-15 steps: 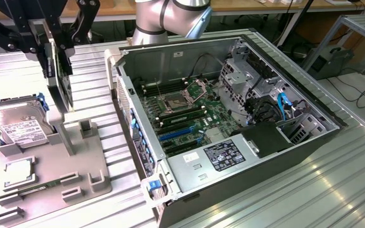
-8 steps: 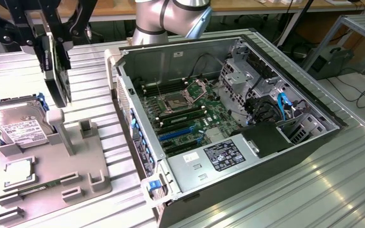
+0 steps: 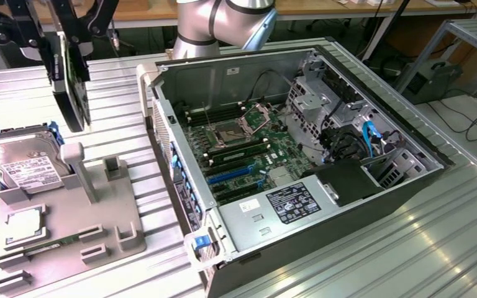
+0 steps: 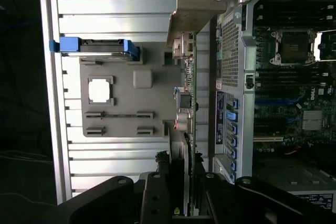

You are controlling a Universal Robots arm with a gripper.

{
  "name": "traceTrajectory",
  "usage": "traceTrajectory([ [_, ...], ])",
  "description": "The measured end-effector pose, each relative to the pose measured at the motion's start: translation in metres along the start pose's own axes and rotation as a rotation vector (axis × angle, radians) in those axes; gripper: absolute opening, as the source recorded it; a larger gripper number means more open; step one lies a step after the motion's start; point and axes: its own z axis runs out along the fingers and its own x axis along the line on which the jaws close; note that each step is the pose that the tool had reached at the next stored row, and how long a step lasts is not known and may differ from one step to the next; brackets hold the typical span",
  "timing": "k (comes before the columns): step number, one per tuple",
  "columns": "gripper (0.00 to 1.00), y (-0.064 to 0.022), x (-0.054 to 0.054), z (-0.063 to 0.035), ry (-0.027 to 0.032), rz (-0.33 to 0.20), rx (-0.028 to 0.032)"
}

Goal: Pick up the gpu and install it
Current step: 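Pick up the gpu and move the gpu toward the slot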

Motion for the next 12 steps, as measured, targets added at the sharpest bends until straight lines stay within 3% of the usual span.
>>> traceTrajectory([
  [5,0.27,-0.0004,-0.0002,-0.0071,0.0000,0.000,0.0002],
  [12,0.27,-0.0004,-0.0016,-0.0072,0.0000,0.000,0.0002],
])
